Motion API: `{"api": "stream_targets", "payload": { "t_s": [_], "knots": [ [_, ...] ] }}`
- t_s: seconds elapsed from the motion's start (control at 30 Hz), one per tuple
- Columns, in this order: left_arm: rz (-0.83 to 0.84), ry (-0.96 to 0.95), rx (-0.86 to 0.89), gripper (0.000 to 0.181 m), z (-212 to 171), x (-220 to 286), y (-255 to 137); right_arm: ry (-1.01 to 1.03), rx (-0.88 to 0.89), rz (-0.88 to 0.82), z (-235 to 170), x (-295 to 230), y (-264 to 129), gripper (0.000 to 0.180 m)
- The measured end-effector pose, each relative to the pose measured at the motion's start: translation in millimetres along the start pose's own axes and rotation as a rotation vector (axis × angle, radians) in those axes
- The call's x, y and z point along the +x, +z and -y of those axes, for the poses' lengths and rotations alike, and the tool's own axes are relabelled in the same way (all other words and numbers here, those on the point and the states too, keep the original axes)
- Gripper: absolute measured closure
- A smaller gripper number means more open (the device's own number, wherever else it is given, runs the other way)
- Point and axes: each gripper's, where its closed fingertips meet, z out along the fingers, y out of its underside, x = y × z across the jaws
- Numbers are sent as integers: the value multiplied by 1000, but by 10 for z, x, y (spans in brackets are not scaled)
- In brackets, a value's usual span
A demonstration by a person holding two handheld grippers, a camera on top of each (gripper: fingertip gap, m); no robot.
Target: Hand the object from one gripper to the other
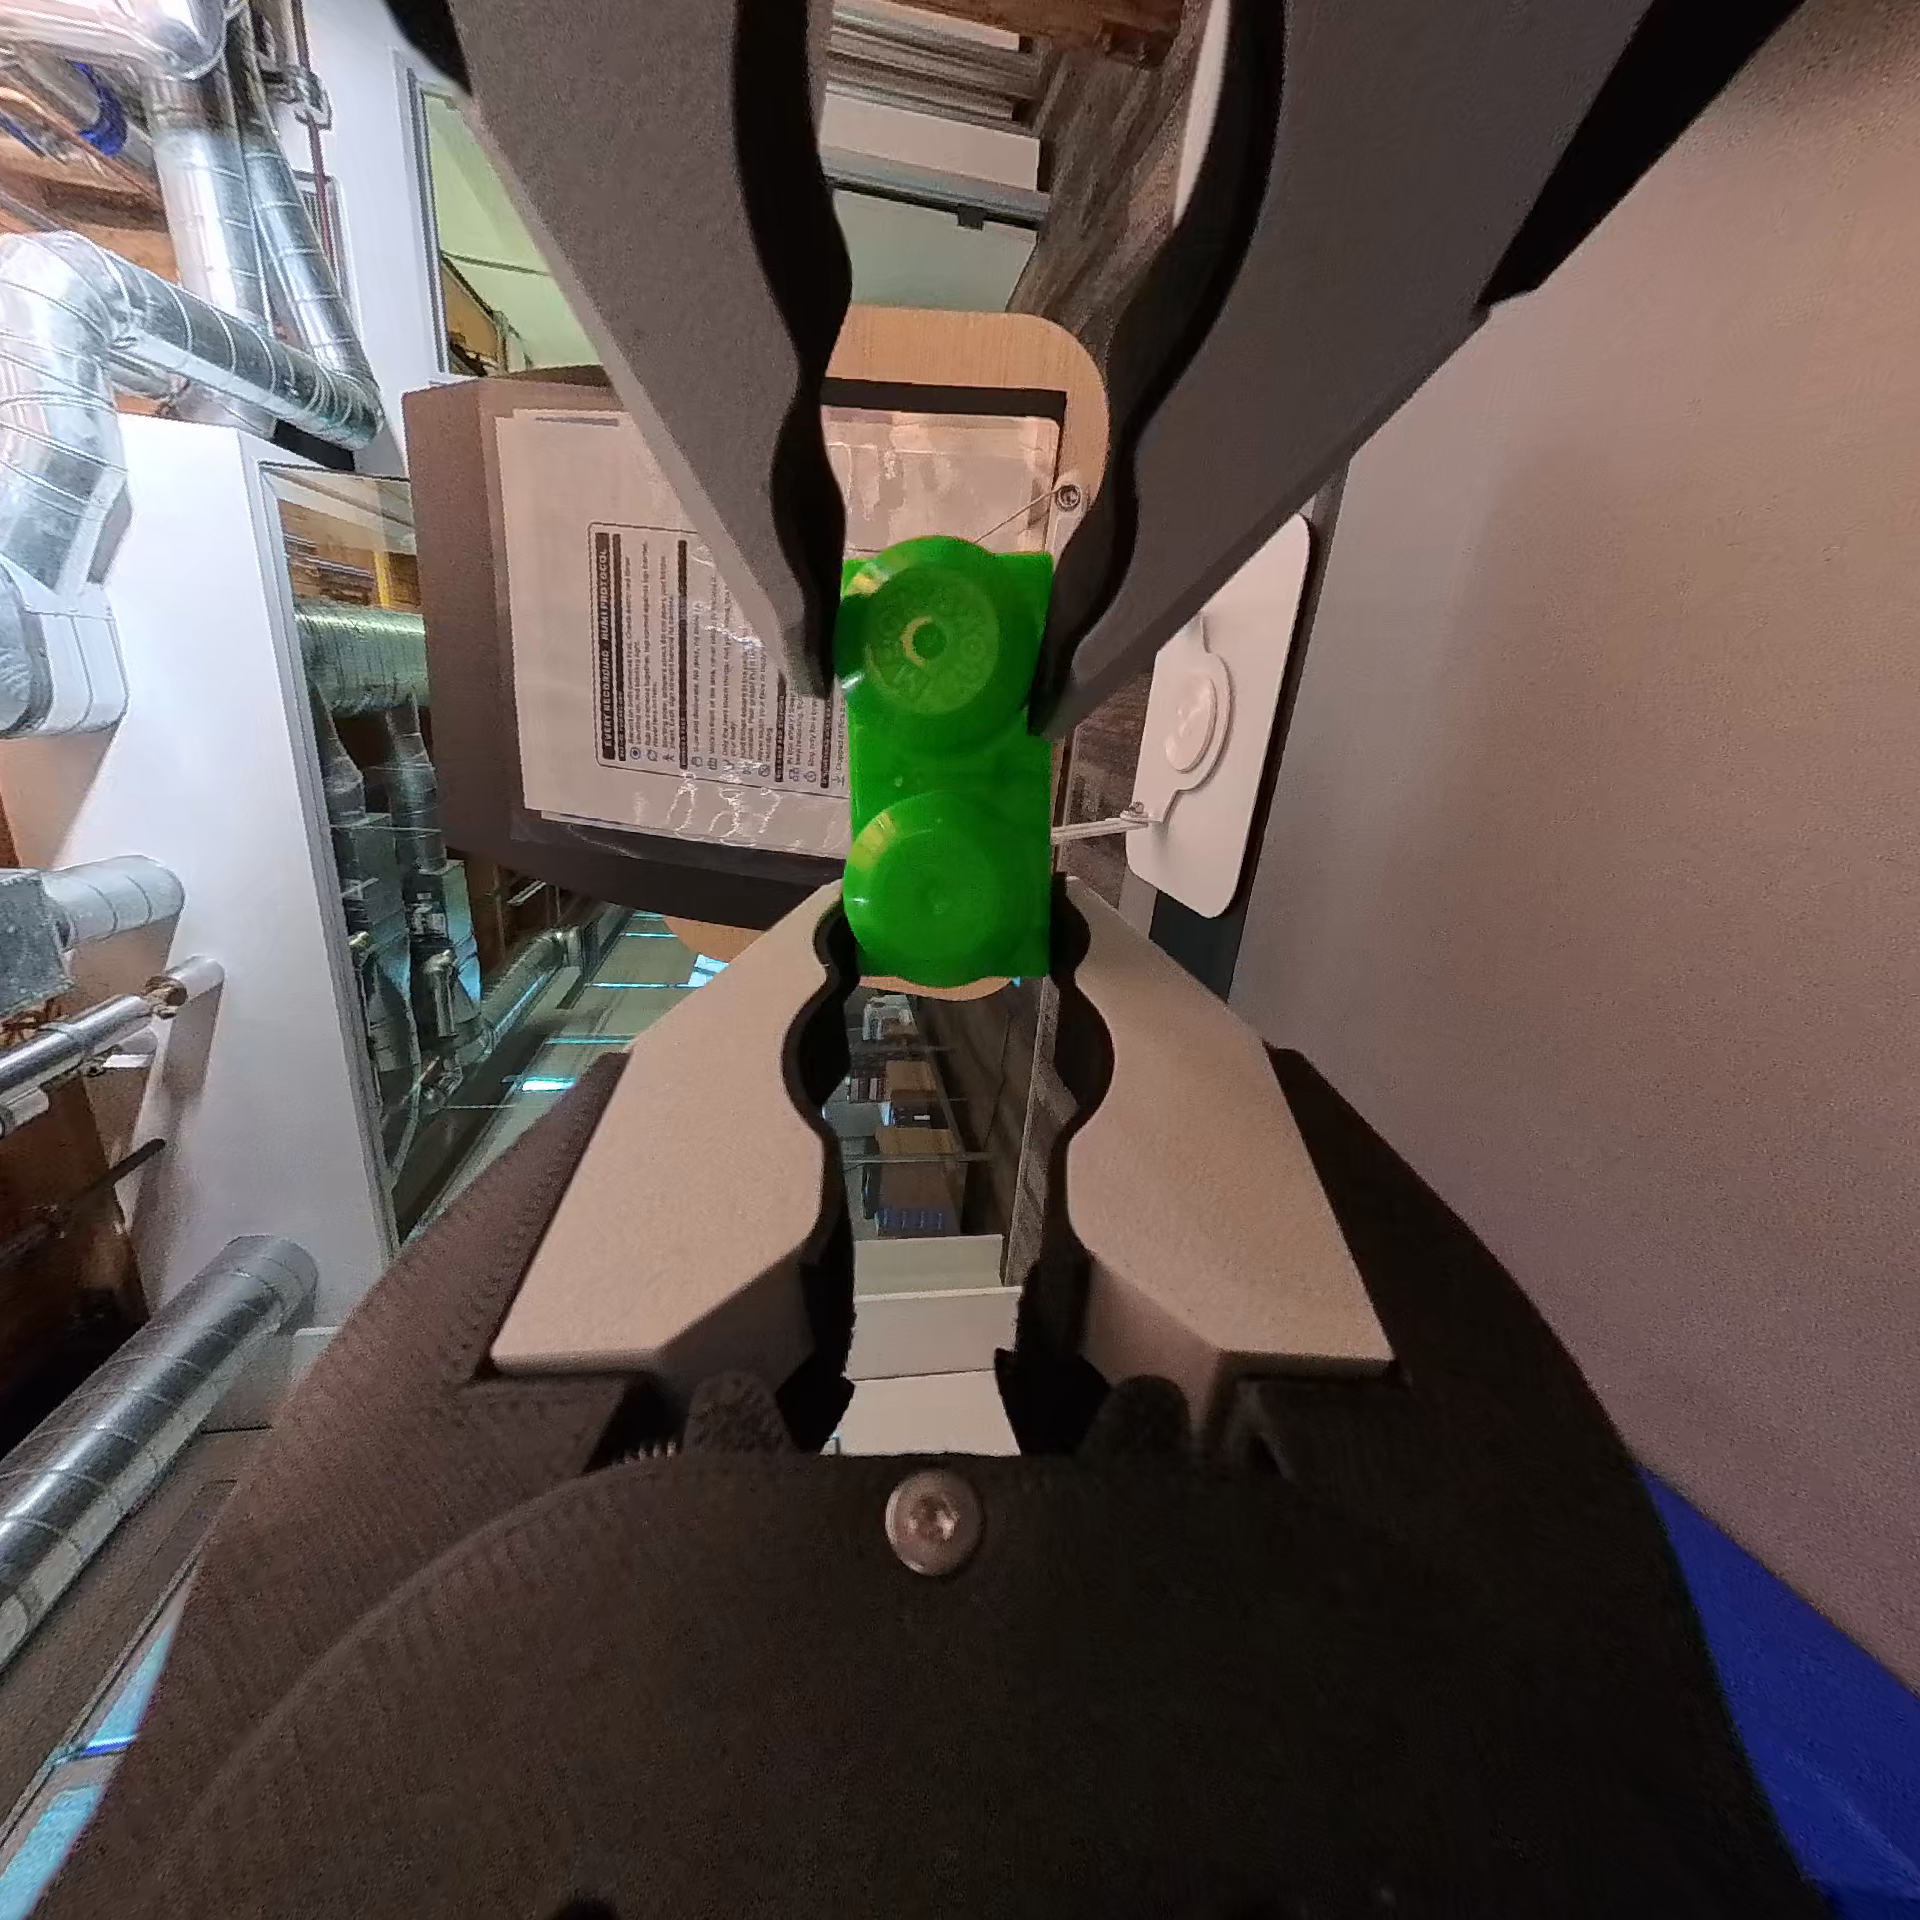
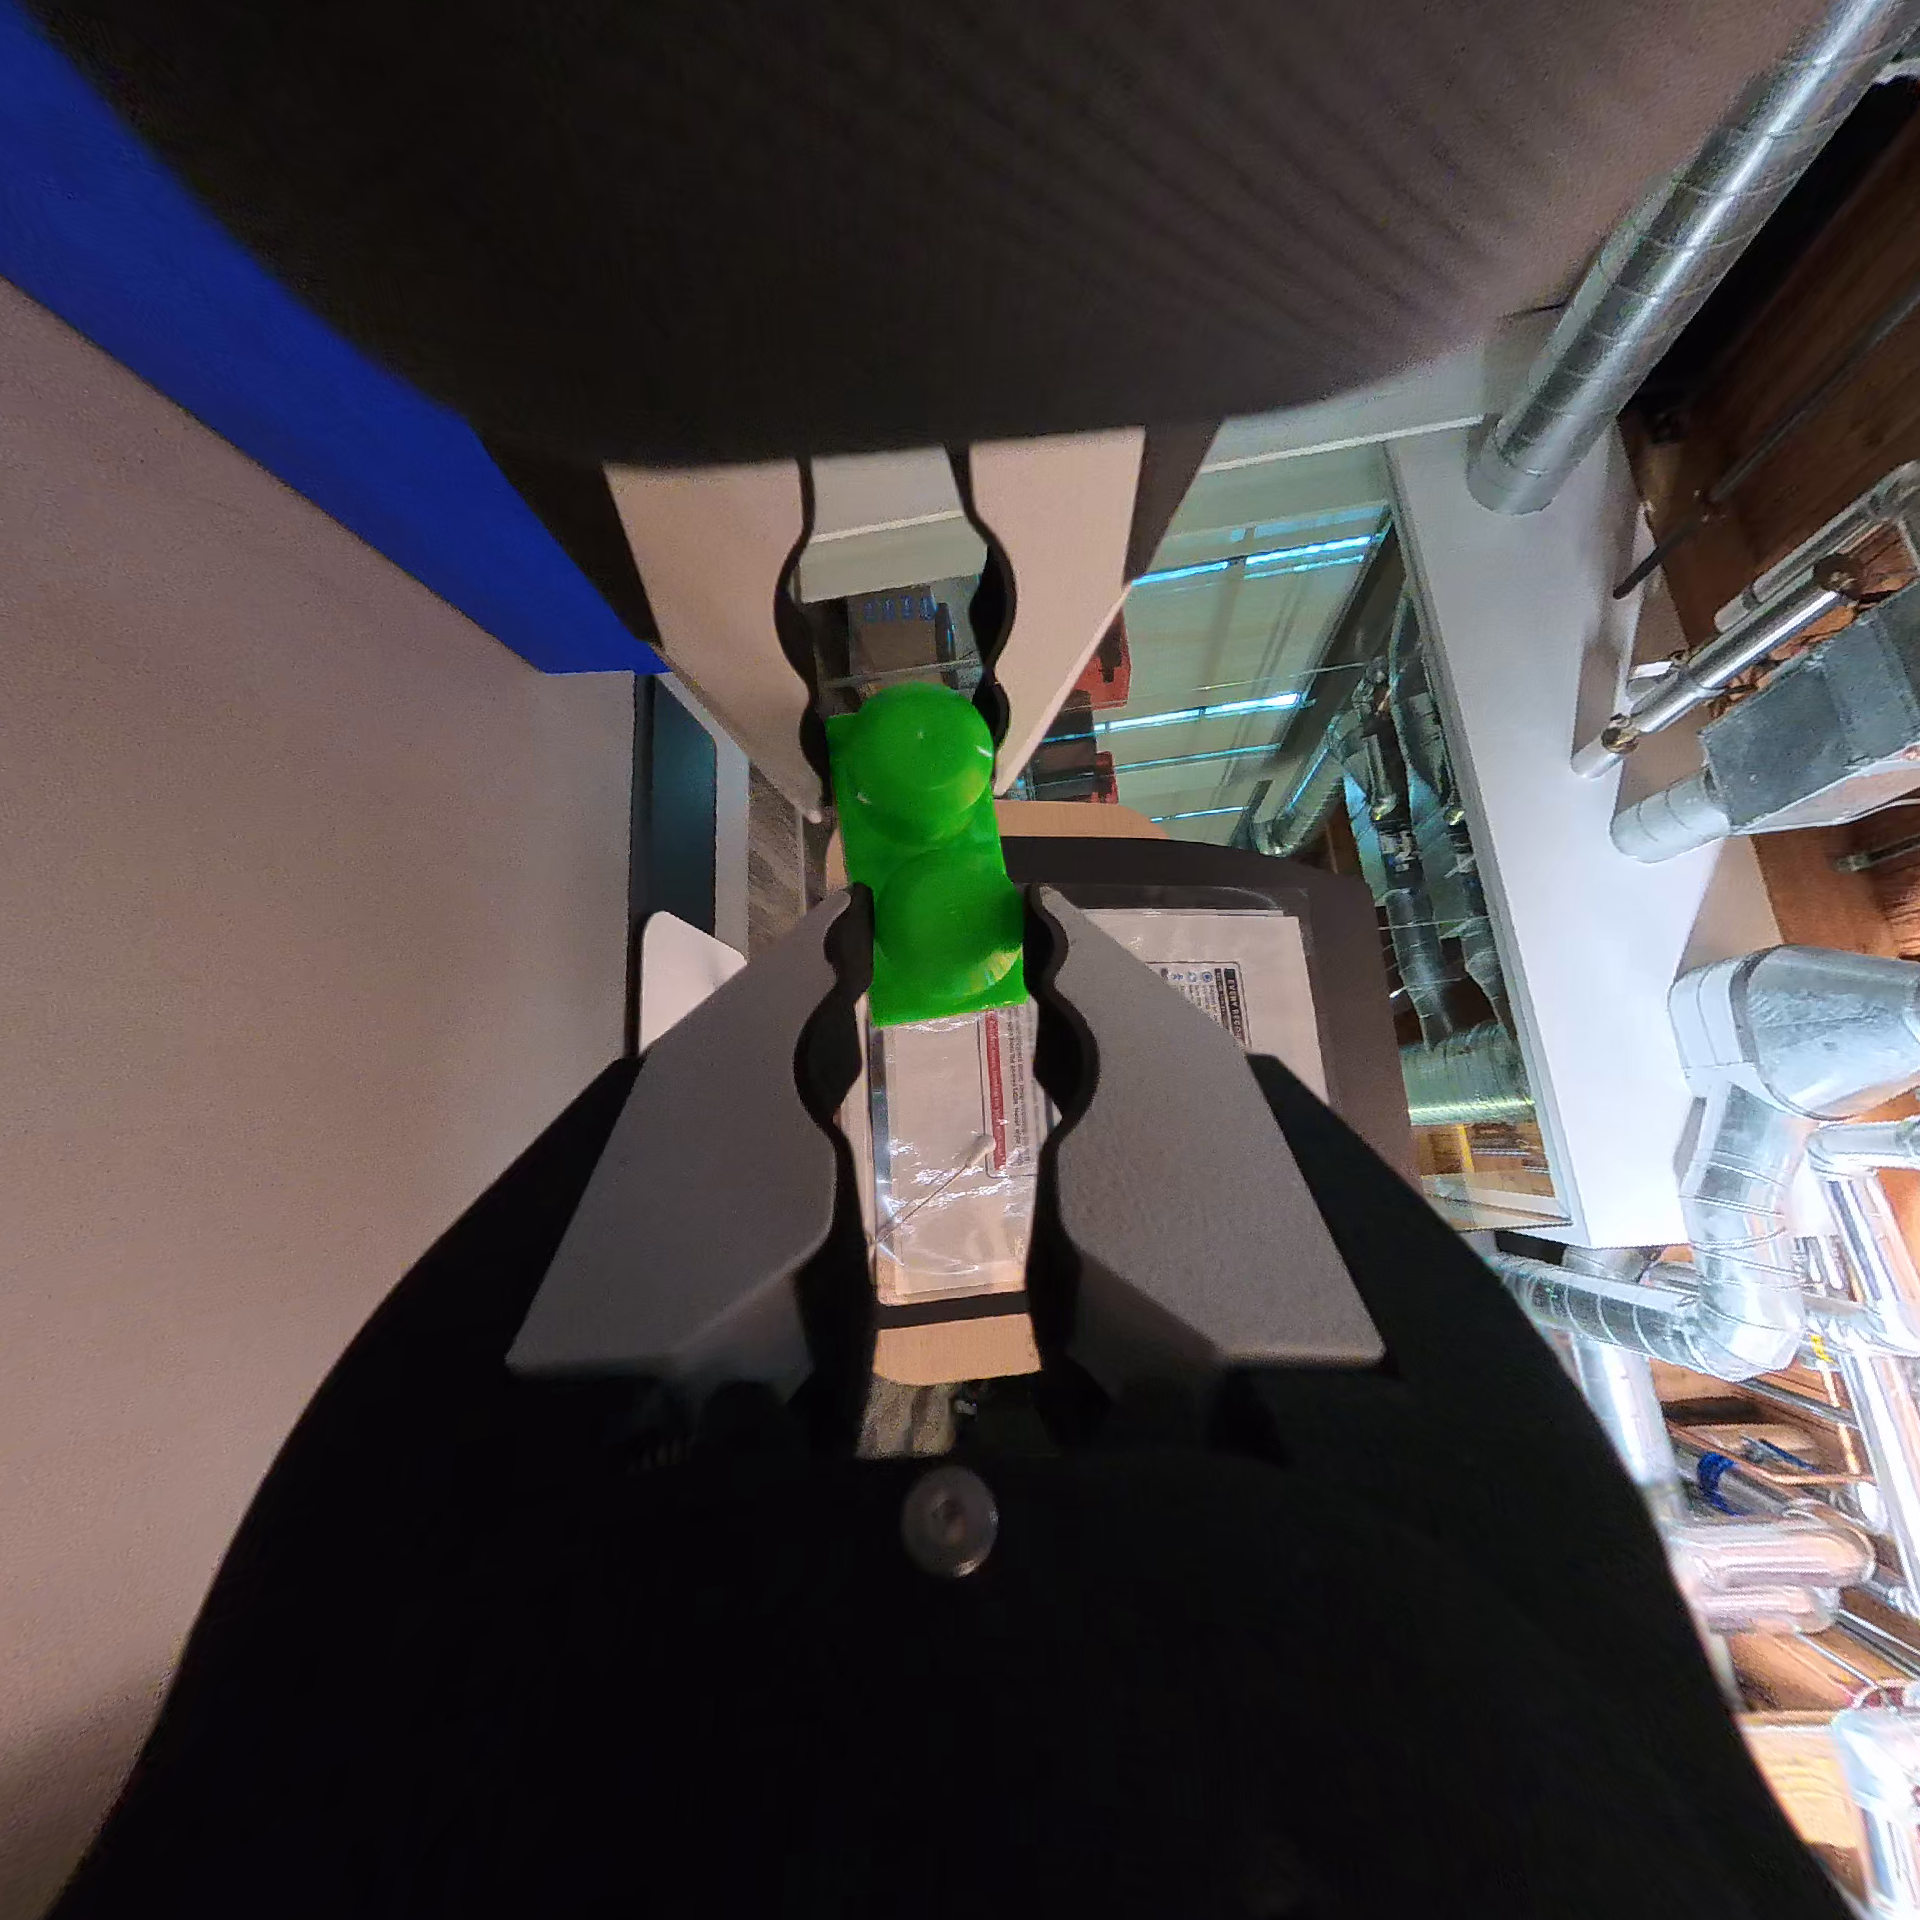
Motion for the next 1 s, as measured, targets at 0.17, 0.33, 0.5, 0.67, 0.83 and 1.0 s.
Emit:
{"api": "stream_targets", "payload": {
  "t_s": [0.17, 0.33, 0.5, 0.67, 0.83, 1.0],
  "knots": [
    [37, -28, 5, 137, 0, -60, 14, 55, -21, -24, -64, 54, 25, 152],
    [92, -193, -4, 98, -82, -280, 6, 193, -92, -200, -305, 360, 18, 152],
    [212, -475, 147, 93, -78, -708, -162, 751, -13, -509, -622, 816, -193, 152],
    [275, -483, 258, 94, 33, -819, -264, 1360, 233, -543, -785, 864, -349, 153],
    [95, -659, 413, 114, 260, -645, -206, 1793, 639, -359, -609, 870, -408, 153],
    [-334, -1050, 687, 121, 572, -520, -347, 1997, 1179, 0, -136, 1013, -587, 153]
  ]
}}
